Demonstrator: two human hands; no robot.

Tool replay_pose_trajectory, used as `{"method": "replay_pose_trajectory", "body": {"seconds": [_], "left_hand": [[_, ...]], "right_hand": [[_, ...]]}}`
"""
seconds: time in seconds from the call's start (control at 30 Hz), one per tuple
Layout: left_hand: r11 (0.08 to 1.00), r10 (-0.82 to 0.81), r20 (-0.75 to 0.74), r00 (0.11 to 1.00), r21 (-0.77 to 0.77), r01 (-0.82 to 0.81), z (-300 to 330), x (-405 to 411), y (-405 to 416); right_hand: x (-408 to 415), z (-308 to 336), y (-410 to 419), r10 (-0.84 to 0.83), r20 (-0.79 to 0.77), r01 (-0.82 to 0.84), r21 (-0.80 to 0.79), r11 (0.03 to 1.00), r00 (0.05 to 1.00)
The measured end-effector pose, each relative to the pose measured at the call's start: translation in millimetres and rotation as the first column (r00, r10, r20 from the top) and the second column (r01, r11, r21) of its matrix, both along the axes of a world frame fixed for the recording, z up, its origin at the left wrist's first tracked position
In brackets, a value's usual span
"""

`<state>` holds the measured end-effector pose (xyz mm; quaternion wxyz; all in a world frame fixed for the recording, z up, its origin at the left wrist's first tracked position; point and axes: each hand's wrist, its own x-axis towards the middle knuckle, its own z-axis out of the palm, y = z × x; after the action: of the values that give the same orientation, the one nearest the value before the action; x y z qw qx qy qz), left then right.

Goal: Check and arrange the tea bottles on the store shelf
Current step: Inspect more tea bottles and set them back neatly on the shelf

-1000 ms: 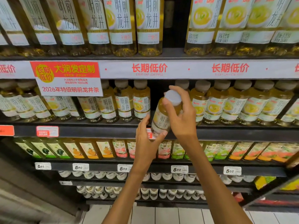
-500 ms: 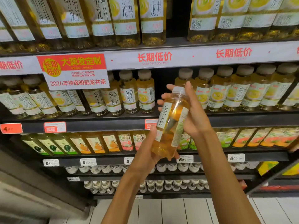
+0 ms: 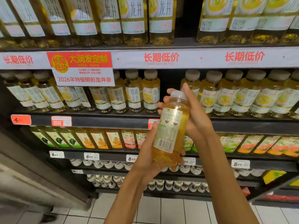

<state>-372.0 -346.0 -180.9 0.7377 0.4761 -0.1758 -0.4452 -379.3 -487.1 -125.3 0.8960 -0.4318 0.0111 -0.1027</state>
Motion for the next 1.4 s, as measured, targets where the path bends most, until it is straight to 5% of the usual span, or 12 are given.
{"method": "replay_pose_trajectory", "body": {"seconds": [0.23, 0.33, 0.43, 0.5, 0.6, 0.73, 1.0, 1.23, 1.3, 1.4], "left_hand": [[0.953, 0.211, 0.374, 0.903, 0.128, -0.275, -1, 1, -7], [0.976, 0.199, 0.170, 0.965, 0.057, -0.212, 0, -3, -9], [0.994, -0.035, -0.159, 0.987, -0.109, 0.018, 6, -3, -9], [0.989, -0.111, -0.176, 0.978, -0.120, 0.091, 7, -4, -12], [1.000, 0.028, 0.015, 0.999, 0.011, -0.029, 2, -6, -16], [0.964, 0.179, 0.339, 0.924, 0.127, -0.234, 4, -12, -27], [0.998, -0.001, 0.050, 0.999, -0.068, 0.005, 10, -23, -31], [0.957, 0.127, 0.490, 0.862, 0.169, -0.238, 18, -18, -23], [0.961, 0.128, 0.418, 0.899, 0.171, -0.216, 19, -18, -21], [0.999, 0.050, -0.023, 0.998, -0.006, -0.050, 26, -18, -16]], "right_hand": [[1, 3, -5, -0.200, -0.032, 0.175, -0.364, 0.915, 0.979], [-1, 6, -10, -0.080, -0.075, 0.055, -0.297, 0.953, 0.994], [-4, 8, -14, 0.049, -0.049, -0.057, -0.165, 0.985, 0.998], [-6, 9, -17, 0.120, -0.032, -0.122, -0.093, 0.988, 0.992], [-8, 13, -26, 0.069, -0.031, -0.073, -0.167, 0.983, 0.997], [-11, 10, -33, -0.105, -0.055, 0.082, -0.319, 0.944, 0.993], [-18, 4, -35, 0.053, 0.014, -0.053, 0.043, 0.998, 0.999], [-15, 7, -35, -0.182, -0.031, 0.167, -0.270, 0.948, 0.983], [-13, 8, -33, -0.201, -0.045, 0.180, -0.288, 0.941, 0.979], [-10, 12, -29, -0.126, -0.059, 0.111, -0.215, 0.970, 0.990]]}}
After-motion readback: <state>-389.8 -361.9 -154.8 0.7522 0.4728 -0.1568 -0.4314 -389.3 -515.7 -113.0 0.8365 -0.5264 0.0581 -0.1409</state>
